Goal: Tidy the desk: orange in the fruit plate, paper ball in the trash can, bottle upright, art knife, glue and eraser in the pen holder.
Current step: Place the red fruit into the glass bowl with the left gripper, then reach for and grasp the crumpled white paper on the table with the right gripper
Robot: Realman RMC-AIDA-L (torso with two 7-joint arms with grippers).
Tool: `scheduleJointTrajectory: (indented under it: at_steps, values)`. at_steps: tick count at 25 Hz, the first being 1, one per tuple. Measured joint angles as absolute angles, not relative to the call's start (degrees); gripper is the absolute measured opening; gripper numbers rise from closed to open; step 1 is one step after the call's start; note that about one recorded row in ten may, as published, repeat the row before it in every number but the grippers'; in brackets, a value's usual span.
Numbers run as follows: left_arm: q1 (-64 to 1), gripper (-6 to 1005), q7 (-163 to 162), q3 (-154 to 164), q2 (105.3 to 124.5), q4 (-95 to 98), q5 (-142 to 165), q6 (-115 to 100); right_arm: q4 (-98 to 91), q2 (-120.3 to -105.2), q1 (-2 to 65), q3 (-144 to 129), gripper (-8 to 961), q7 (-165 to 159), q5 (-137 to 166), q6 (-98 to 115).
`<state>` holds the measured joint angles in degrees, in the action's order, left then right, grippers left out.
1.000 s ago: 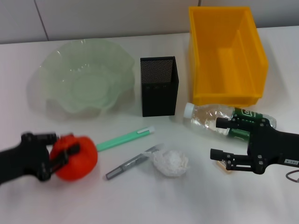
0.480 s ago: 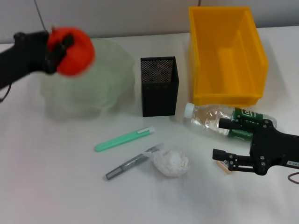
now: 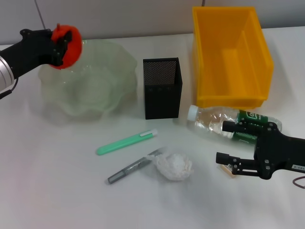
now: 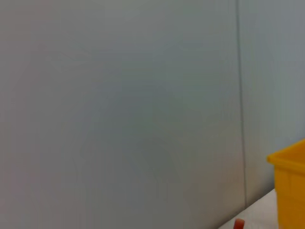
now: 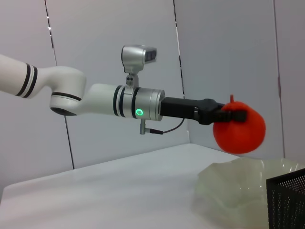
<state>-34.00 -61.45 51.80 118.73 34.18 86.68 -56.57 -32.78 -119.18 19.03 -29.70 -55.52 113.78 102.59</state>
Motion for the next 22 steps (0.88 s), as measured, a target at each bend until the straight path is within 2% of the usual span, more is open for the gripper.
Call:
scheduleJointTrajectory:
  at_steps: [7, 11, 13, 19, 22]
  values:
    - [-33.87, 77, -61.3, 52.12, 118.83, 33.58, 86.5, -54.64, -32.77, -119.18, 19.32, -29.7, 785, -55.81, 113.78, 102.58]
    - [-33.28, 197, -61.74, 52.12, 118.75, 34.06, 86.29, -55.85, -32.75, -119.16, 19.45, -29.71, 785, -57.28, 113.78, 102.56]
    - [-31.68, 461, -61.92, 52.01, 118.54, 35.73, 86.25, -60.95, -32.88, -119.14, 19.49, -29.71, 785, -57.85, 113.78, 102.57]
    - [-30.1, 674, -62.09, 51.63, 118.43, 36.29, 86.15, -63.74, -34.04, -119.03, 19.76, -29.7, 784, -60.75, 113.79, 102.75]
    - [-28.25, 720, -62.26, 51.77, 118.36, 36.44, 86.12, -67.51, -37.84, -118.98, 20.12, -29.75, 784, -66.23, 113.79, 104.25]
